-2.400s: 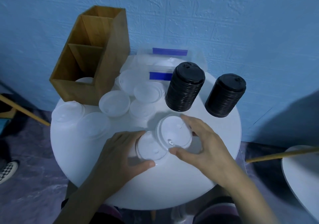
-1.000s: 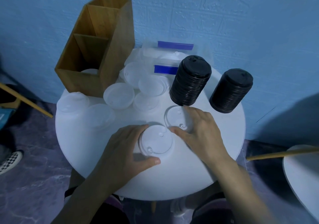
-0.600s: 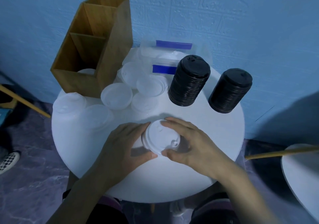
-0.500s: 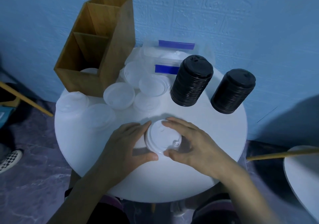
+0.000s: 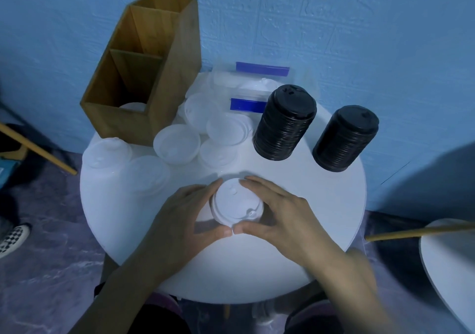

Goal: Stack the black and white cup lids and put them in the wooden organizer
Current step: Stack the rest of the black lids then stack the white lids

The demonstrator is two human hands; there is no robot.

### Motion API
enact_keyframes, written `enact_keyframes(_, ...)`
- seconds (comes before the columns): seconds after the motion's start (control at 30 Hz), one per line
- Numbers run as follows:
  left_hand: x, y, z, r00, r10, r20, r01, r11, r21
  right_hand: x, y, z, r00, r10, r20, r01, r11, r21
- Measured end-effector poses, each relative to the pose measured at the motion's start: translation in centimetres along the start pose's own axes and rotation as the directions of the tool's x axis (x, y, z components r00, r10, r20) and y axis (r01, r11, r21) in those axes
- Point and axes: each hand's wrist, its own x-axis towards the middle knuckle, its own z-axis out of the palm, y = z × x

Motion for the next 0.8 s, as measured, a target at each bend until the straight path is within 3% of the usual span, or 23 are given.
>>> enact_keyframes(0.3,0.2,-0.5,0.7,0.997,0.045,-0.064,-0.046,0.999,-0.011,0.2,0.5,-0.2,0.999,0.013,0.03,-0.014,0.999,0.033)
enact_keyframes(0.6,-0.5,-1.3,-0.6,0.999,0.046,-0.007,-0.047,0.999,-0.023,1.5,0.0,1.2,0.999,-0.028,0.044,0.022,0.99,0.137)
enact_keyframes(0.7,-1.0,-1.8,-1.2,0.999,0.041,-0.035,-0.042,0.999,-0.021,2.5,0.1,1.0,0.998,0.001,0.056,-0.019,0.946,0.325)
enact_keyframes(0.8,-1.3,-1.8,-1.6,0.995,0.054,-0.084,-0.053,0.999,0.011,4.1,0.4,0.7,0.995,0.055,-0.086,-0.009,0.888,0.46)
